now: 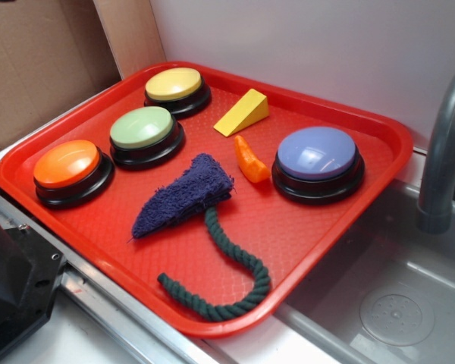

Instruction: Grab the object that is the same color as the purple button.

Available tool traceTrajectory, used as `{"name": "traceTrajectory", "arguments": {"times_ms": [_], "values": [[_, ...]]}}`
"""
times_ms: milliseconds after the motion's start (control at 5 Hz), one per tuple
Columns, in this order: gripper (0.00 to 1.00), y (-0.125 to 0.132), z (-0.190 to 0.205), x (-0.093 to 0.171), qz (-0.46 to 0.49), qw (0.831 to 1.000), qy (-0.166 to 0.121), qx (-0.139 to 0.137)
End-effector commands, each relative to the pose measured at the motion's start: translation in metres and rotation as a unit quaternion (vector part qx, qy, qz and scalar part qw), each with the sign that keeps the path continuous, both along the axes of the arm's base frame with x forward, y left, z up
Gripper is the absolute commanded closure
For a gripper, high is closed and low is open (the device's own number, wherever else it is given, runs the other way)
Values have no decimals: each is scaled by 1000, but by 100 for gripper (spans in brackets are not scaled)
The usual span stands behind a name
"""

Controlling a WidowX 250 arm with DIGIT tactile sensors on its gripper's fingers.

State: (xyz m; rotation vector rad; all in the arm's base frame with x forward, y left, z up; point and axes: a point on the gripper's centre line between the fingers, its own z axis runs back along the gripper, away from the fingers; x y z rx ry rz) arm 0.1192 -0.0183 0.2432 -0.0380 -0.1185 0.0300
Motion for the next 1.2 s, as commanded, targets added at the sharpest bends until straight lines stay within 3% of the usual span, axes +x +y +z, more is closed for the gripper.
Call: {"name": "traceTrajectory", "arguments": {"times_ms": [0, 400, 800, 1000], "values": [[0, 0, 0, 0, 0, 1000, 0, 0], [0, -20, -61, 32, -14, 998, -67, -13], [0, -22, -144, 64, -41, 997, -68, 23], [0, -23, -177, 71, -59, 996, -54, 30]]}}
